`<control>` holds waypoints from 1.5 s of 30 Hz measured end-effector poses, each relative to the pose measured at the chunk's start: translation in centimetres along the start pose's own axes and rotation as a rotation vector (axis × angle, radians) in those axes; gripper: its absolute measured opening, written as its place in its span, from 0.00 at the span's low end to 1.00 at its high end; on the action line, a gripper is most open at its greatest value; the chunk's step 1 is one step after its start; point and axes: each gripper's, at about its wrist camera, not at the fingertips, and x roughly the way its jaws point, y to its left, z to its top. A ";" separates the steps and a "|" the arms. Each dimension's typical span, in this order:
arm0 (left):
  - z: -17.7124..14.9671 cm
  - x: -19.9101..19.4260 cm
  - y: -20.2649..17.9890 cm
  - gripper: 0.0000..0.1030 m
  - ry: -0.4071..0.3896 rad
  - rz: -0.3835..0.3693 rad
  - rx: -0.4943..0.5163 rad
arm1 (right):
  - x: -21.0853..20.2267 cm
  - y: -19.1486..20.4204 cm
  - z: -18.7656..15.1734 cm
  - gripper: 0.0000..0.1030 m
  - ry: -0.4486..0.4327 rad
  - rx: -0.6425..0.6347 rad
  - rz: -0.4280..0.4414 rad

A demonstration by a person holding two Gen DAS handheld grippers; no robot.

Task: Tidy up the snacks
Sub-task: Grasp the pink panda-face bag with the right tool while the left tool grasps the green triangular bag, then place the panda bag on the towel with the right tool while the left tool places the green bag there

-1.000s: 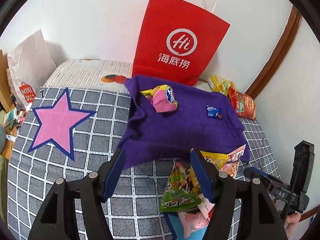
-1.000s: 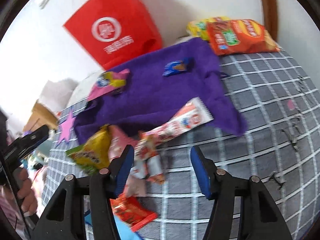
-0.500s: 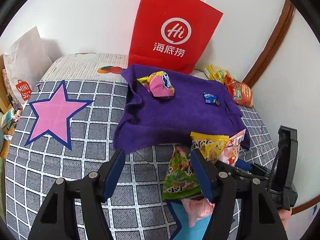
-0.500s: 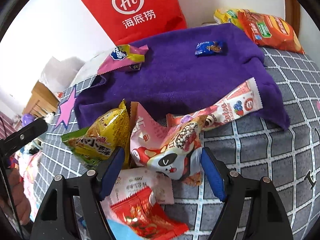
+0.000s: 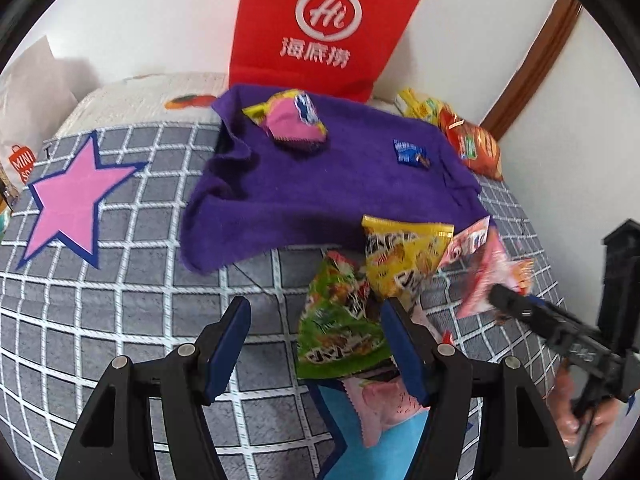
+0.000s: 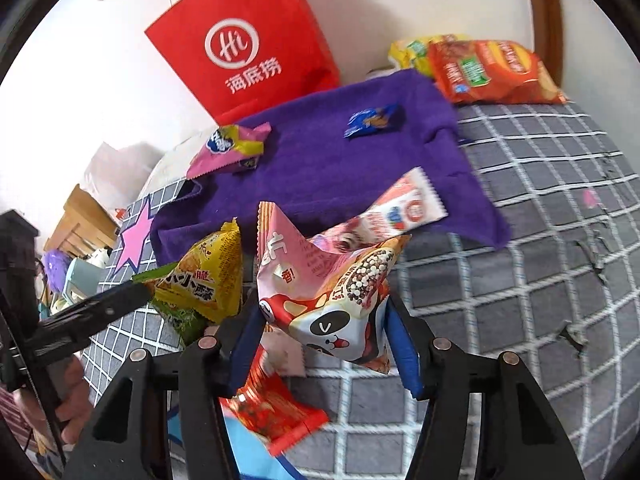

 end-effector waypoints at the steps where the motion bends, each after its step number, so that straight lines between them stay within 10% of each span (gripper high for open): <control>1: -0.1 0.4 -0.1 0.64 0.008 0.000 0.002 | -0.5 -0.2 -0.2 0.57 -0.003 0.000 -0.005; 17: -0.5 2.4 -0.2 0.43 0.054 -0.021 -0.040 | -1.5 -1.9 -3.1 0.57 0.041 0.015 -0.062; 45: 1.6 -6.3 -0.3 0.41 -0.127 0.000 0.003 | -7.1 0.5 -1.3 0.57 -0.062 -0.042 -0.092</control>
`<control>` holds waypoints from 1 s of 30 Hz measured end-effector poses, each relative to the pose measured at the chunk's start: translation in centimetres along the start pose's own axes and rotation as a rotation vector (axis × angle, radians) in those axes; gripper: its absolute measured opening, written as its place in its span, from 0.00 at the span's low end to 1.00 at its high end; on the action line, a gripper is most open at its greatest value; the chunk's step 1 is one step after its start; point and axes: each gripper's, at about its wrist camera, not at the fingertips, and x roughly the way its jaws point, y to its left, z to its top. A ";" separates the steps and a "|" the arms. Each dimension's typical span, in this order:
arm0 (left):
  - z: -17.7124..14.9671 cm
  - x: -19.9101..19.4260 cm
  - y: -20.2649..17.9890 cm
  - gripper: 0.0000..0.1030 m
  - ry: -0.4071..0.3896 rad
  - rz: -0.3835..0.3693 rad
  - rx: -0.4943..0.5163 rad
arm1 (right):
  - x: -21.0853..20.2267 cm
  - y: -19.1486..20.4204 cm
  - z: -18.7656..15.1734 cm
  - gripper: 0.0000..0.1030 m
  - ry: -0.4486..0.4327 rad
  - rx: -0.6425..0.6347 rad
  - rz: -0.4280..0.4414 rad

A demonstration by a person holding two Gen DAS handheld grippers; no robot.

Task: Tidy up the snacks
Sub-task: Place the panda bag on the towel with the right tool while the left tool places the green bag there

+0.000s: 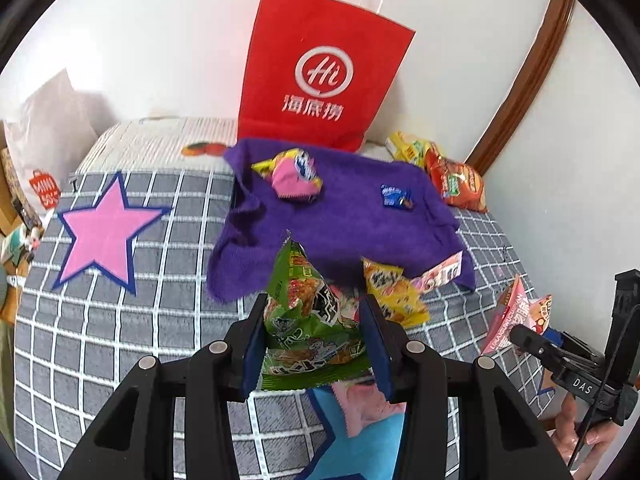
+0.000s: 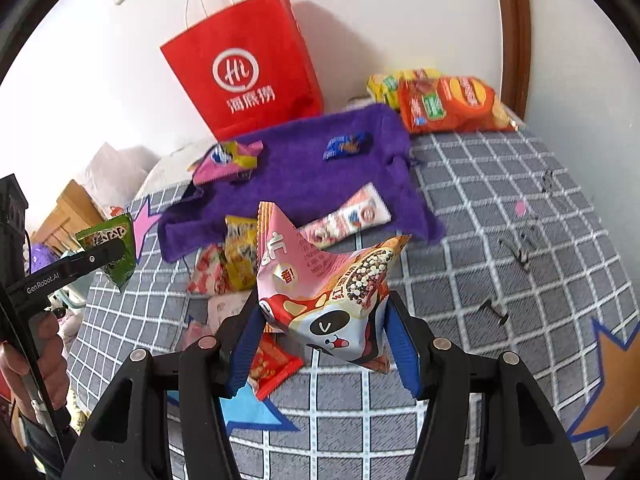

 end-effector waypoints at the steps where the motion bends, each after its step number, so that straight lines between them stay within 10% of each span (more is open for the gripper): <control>1: 0.4 0.0 -0.2 0.41 -0.007 0.000 0.004 | -0.2 0.1 0.4 0.57 -0.010 -0.004 -0.001; 30: 8.1 8.3 -1.7 0.41 0.025 0.003 0.069 | 8.2 0.2 10.6 0.57 -0.008 -0.014 0.040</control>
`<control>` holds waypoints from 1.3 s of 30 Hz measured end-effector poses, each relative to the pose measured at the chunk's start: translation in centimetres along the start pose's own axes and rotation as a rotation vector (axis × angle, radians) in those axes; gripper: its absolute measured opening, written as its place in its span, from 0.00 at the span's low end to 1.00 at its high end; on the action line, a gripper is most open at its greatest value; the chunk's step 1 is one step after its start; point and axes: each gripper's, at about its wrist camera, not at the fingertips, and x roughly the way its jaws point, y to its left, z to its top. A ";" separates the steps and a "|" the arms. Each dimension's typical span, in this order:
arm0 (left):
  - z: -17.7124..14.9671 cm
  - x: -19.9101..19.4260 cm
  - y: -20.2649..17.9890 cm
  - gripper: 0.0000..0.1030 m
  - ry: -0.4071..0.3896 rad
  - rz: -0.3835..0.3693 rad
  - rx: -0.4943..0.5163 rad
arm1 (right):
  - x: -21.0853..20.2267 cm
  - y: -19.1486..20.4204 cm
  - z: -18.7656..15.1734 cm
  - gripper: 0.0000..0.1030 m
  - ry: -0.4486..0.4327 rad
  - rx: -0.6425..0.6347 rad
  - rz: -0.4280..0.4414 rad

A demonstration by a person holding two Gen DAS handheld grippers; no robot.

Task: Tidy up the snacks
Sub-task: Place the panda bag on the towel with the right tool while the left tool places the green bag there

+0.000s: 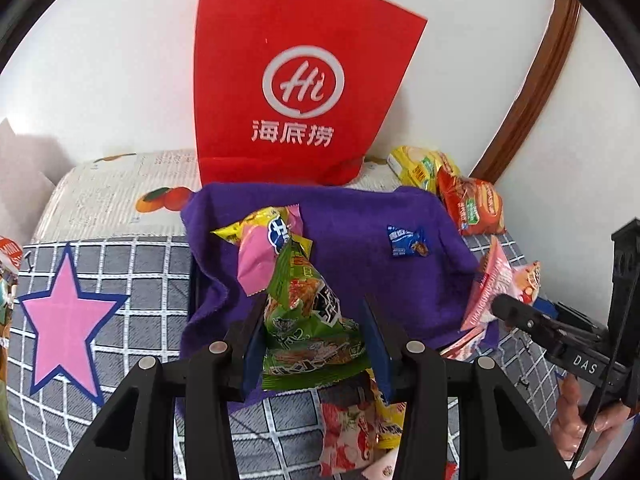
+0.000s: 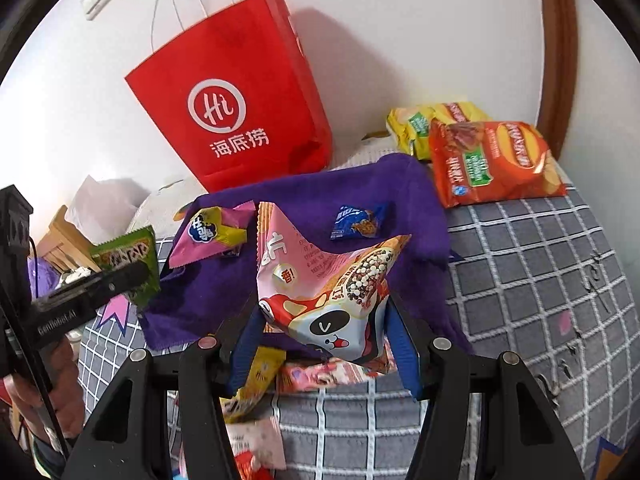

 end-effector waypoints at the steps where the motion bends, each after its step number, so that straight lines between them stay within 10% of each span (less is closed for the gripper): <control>1: 0.0 0.6 0.0 0.41 0.009 0.000 0.000 | 0.6 -0.1 0.1 0.57 0.006 0.003 0.004; 18: 0.2 6.9 -0.1 0.41 0.100 0.015 0.014 | 9.0 -2.9 0.8 0.57 0.090 0.030 0.010; 39: -0.4 5.2 -0.7 0.57 0.133 0.041 0.029 | 5.9 -2.0 0.5 0.73 0.059 -0.044 -0.044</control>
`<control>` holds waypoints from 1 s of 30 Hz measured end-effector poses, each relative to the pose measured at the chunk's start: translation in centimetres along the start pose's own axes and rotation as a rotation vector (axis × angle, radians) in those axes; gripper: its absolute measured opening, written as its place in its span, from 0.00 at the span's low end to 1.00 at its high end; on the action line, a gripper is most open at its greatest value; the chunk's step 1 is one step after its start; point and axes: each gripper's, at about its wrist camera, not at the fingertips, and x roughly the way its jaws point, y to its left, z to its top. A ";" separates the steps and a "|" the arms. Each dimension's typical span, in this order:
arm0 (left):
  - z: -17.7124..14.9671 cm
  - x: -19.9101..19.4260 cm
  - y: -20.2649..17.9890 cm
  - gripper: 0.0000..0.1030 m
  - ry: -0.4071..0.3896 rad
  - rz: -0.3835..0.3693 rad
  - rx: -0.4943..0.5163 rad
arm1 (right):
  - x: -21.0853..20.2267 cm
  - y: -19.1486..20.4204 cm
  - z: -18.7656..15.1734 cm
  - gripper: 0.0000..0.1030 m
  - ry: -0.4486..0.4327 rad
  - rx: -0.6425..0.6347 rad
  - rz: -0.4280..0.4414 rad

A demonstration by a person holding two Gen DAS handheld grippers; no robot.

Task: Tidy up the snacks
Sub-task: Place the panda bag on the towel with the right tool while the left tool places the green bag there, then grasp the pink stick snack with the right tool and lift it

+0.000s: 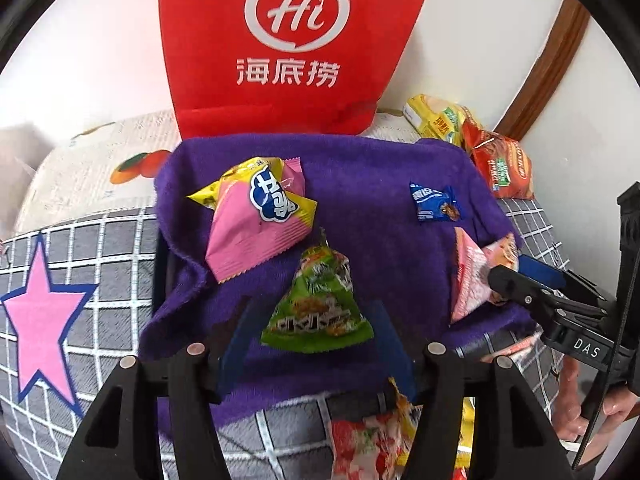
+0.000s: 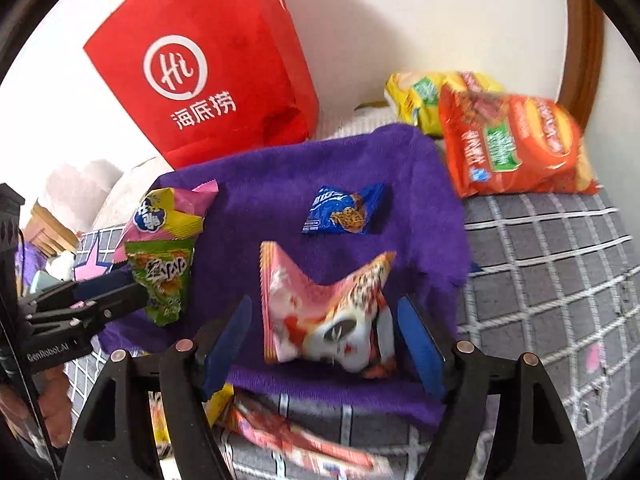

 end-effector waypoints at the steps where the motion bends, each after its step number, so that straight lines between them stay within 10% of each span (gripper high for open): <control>1: -0.2 -0.7 0.0 0.57 -0.006 0.000 0.000 | -0.6 0.0 -0.3 0.73 -0.005 -0.001 -0.009; 14: -4.4 -6.0 0.8 0.58 -0.050 -0.017 -0.026 | -5.3 0.2 -5.7 0.73 -0.045 0.011 0.038; 19: -5.6 -6.7 1.1 0.58 -0.051 -0.015 -0.026 | -4.4 1.4 -6.2 0.52 -0.045 -0.026 0.076; 30: -6.9 -6.7 2.4 0.58 -0.036 -0.012 -0.036 | -1.4 1.6 -8.1 0.51 0.045 -0.045 0.047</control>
